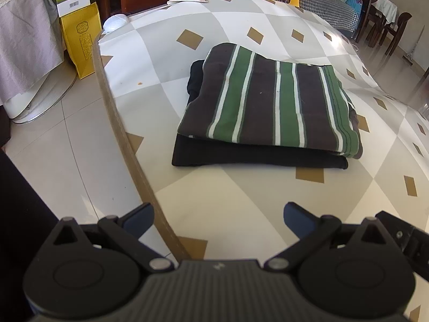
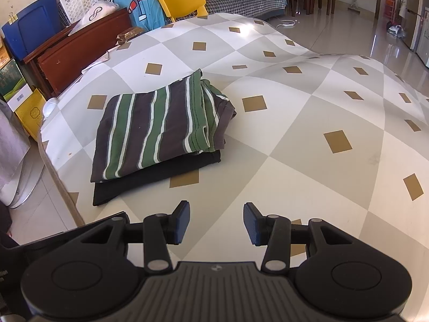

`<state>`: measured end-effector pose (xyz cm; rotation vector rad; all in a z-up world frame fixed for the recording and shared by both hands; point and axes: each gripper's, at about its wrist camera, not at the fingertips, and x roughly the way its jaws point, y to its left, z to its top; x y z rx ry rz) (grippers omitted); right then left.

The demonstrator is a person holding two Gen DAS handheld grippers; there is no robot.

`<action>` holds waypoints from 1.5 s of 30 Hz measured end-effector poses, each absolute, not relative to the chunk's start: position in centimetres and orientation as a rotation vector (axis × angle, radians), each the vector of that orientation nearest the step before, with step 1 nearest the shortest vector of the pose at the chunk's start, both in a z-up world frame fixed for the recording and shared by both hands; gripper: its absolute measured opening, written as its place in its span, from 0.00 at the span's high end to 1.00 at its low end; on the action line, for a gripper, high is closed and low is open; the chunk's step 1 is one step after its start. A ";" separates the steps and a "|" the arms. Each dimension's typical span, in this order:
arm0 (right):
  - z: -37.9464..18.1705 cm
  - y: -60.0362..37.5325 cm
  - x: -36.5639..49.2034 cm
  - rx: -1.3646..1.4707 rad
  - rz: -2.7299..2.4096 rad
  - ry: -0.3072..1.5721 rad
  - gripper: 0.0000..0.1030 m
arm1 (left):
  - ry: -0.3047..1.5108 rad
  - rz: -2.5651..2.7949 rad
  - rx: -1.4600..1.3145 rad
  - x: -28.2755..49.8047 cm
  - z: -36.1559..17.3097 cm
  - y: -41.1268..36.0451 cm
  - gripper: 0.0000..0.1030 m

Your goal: Fold clothes

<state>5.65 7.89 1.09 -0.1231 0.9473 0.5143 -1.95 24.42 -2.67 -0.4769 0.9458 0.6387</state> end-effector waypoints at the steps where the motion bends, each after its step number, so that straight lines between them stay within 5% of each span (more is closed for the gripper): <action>1: 1.1 7.9 5.6 -0.122 0.515 0.947 0.58 | 0.946 0.638 -0.478 -2.0 -2.7 24.4 0.00; 45: -0.2 3.4 6.7 -0.069 0.447 0.977 0.58 | 0.963 0.553 -0.388 -0.2 -3.2 20.0 0.00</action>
